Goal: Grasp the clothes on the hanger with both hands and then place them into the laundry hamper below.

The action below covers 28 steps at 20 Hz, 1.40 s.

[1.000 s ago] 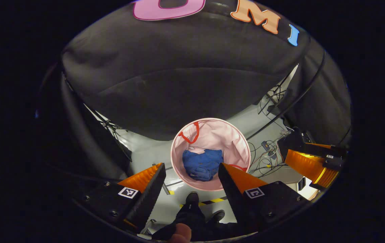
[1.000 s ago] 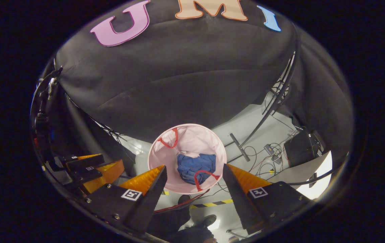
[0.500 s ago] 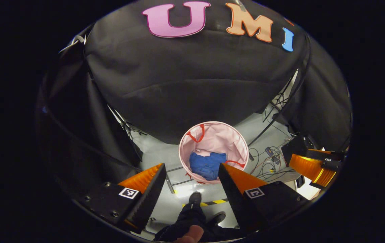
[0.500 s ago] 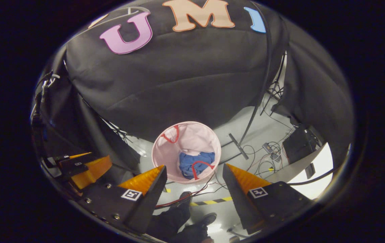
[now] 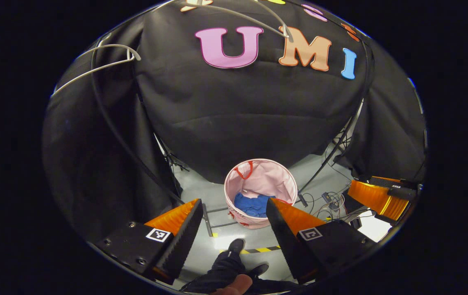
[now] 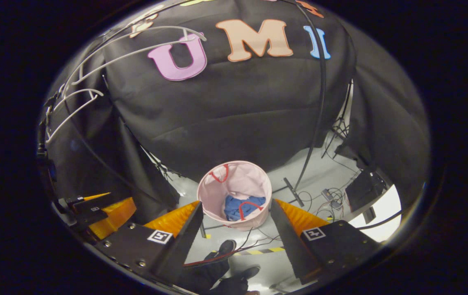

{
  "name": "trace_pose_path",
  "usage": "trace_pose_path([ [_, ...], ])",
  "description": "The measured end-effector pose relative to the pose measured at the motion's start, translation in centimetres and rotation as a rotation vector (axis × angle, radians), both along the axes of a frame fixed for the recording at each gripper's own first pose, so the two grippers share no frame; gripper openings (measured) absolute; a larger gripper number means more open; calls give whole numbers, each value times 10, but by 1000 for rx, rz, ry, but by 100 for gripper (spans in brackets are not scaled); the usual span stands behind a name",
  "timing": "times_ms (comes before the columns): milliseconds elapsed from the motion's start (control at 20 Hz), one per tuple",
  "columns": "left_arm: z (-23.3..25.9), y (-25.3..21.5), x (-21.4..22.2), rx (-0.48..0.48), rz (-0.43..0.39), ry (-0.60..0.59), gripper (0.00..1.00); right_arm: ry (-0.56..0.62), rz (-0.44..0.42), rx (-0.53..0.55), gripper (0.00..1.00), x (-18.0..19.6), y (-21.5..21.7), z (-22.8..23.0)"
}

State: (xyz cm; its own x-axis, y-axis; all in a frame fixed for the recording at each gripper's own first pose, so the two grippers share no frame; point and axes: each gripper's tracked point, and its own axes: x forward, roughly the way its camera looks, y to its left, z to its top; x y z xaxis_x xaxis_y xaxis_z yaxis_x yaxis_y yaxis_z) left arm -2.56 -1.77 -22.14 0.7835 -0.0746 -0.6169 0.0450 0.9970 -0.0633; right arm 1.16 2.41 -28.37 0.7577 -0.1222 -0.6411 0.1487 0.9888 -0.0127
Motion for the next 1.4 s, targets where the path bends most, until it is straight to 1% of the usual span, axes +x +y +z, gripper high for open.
trace_pose_path([
  [200,37,4,-2,-10,20,-84,98,-67,30,16,99,1,18,29],
  [500,92,16,3,-42,59,-203,99,-175,88,-19,99,2,32,75],
  [600,107,18,4,-34,46,-244,98,-235,89,-39,99,3,30,97],
  [700,128,18,6,-19,28,-308,98,-294,98,-38,99,2,34,120],
  [800,143,14,3,-3,4,-364,97,-326,111,-32,99,-3,36,134],
  [850,150,12,0,2,-4,-376,96,-338,111,-34,99,-5,34,141],
  [900,152,10,-1,-2,-7,-393,96,-353,112,-39,99,-7,33,146],
  [1150,199,13,-8,21,12,-527,97,-456,128,4,100,-22,26,175],
  [1300,222,13,-7,10,22,-581,97,-524,137,-4,99,-28,22,196],
  [1350,230,12,-9,6,26,-603,95,-541,146,-12,99,-31,21,201],
  [1400,237,14,-11,7,31,-618,96,-557,155,-19,99,-32,21,208],
])
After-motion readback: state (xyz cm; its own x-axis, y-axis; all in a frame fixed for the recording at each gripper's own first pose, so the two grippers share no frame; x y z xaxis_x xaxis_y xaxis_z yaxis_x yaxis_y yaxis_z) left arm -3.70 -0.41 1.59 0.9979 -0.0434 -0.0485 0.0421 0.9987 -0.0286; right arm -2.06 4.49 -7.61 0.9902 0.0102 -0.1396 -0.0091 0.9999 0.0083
